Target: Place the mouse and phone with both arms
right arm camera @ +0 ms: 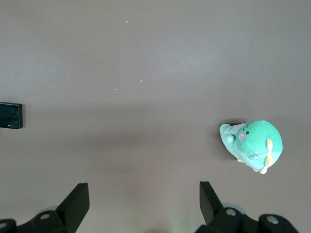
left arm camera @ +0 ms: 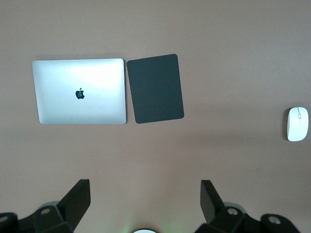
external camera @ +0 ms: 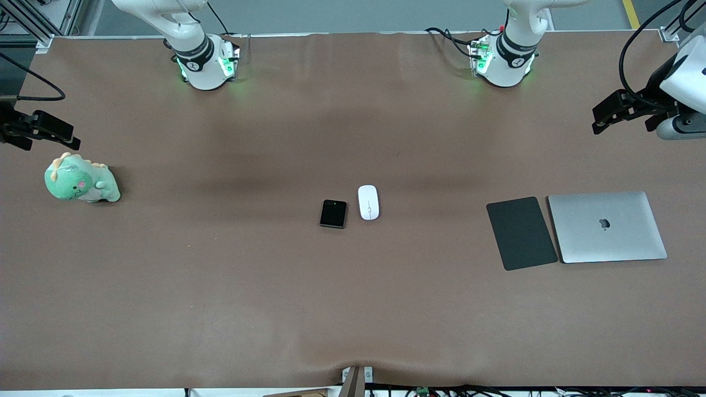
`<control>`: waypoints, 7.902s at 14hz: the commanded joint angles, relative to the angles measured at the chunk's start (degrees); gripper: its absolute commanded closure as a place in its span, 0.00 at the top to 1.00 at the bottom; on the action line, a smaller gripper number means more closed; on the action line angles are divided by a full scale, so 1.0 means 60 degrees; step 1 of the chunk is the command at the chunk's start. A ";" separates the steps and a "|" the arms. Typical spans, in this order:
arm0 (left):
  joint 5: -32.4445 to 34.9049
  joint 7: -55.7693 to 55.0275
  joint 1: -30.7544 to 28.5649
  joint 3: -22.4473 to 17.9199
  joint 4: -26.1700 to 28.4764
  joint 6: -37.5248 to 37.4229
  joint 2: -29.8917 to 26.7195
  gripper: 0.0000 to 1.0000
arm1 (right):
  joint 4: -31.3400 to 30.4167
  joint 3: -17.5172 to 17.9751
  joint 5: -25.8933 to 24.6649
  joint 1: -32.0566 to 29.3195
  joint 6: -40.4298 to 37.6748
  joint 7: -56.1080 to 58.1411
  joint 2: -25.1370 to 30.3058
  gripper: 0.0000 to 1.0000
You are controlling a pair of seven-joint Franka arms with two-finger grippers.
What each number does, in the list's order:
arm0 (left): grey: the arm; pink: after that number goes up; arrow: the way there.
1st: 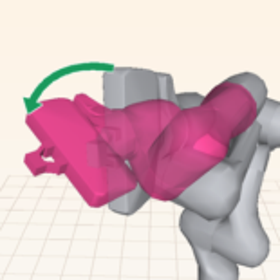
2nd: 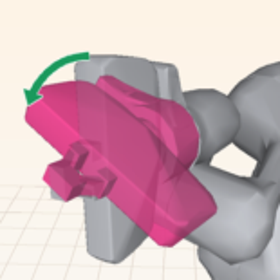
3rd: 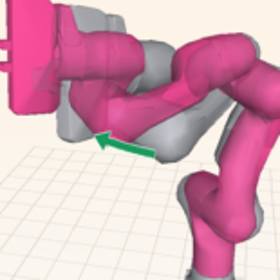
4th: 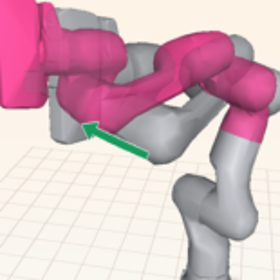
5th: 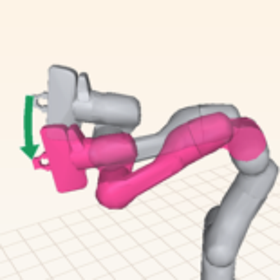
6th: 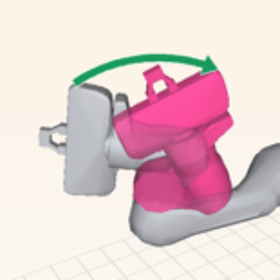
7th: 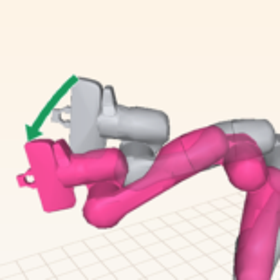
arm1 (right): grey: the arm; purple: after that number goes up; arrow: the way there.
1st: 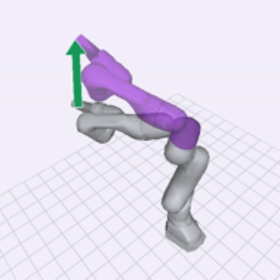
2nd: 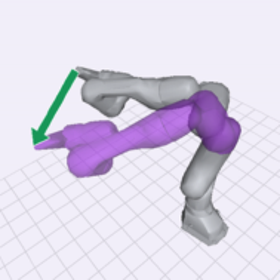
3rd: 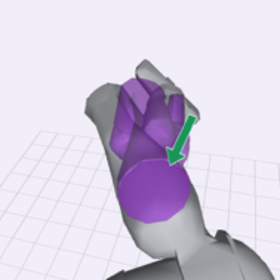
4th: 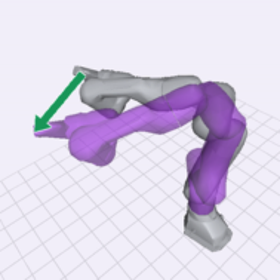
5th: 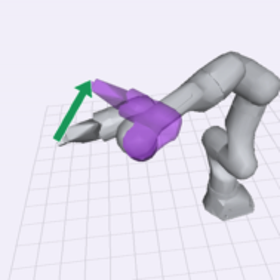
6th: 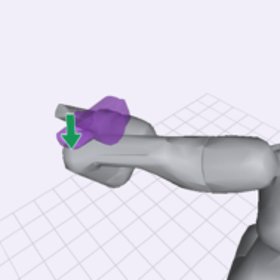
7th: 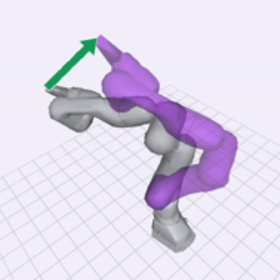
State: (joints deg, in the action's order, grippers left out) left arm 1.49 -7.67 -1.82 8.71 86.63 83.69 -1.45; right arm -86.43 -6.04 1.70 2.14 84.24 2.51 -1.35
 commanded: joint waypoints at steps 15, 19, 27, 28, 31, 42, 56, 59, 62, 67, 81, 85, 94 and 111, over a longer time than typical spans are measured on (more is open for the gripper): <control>0.0030 0.0047 0.0084 0.0101 -0.0097 -0.0047 0.0504 1.00 | 0.0182 0.0011 -0.0152 -0.0034 -0.0109 -0.0169 -0.0054 1.00; 0.0088 0.0018 0.0406 0.0336 0.0005 0.0802 0.1134 1.00 | 0.0196 0.0011 -0.0152 -0.0020 -0.0109 -0.0169 -0.0054 1.00; 0.0030 -0.1854 0.1810 0.0395 0.0079 0.2324 0.2628 1.00 | 0.0182 0.0011 -0.0167 -0.0034 -0.0123 -0.0169 -0.0054 1.00; 0.0044 -0.2176 0.2045 0.0395 0.0079 0.2544 0.2862 1.00 | 0.0182 0.0011 -0.0181 -0.0034 -0.0109 -0.0169 -0.0054 1.00; 0.0044 -0.3304 0.2778 0.0395 0.0093 0.3407 0.3492 1.00 | 0.0182 0.0011 -0.0167 -0.0020 -0.0109 -0.0169 -0.0054 1.00; 0.0132 -0.6046 0.4668 0.0395 -0.0009 0.5886 0.5616 1.00 | 0.0182 0.0011 -0.0181 -0.0034 -0.0094 -0.0169 -0.0054 1.00; 0.0190 -0.6823 0.5709 0.0263 -0.0039 0.7526 0.7068 1.00 | 0.0182 0.0011 -0.0211 -0.0034 -0.0079 -0.0169 -0.0054 1.00; 0.0673 -0.7055 0.5812 0.0277 -0.0024 0.7600 0.7243 1.00 | 0.0182 0.0011 -0.0196 -0.0034 -0.0079 -0.0169 -0.0054 1.00; 0.0718 -0.7494 0.6045 0.0277 -0.0024 0.8052 0.7638 1.00 | 0.0196 0.0011 -0.0211 -0.0034 -0.0079 -0.0169 -0.0054 1.00; 0.0733 -0.7555 0.6105 0.0263 -0.0024 0.8215 0.7917 1.00 | 0.0182 0.0011 -0.0211 -0.0034 -0.0079 -0.0169 -0.0054 1.00; 0.0864 -0.7848 0.6251 0.0263 0.0005 0.8347 0.8211 0.86 | 0.0182 0.0011 -0.0211 -0.0034 -0.0094 -0.0169 -0.0054 1.00; 0.0864 -0.7848 0.6237 0.0263 0.0005 0.8347 0.8225 0.78 | 0.0182 0.0011 -0.0196 0.0010 -0.0065 -0.0169 -0.0054 1.00; 0.0879 -0.7848 0.6237 0.0263 0.0035 0.8318 0.8196 0.68 | 0.0167 0.0055 0.0009 0.0696 0.0256 -0.0184 -0.0537 1.00; 0.0938 -0.7702 0.5784 0.0263 0.0005 0.7967 0.7699 0.62 | 0.0211 0.0142 0.0402 0.3816 0.4544 -0.0213 -0.4609 1.00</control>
State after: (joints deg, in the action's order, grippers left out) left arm 5.37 -52.78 34.10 10.31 86.40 132.90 46.85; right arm -86.64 -5.12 2.07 23.16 107.79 1.56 -27.07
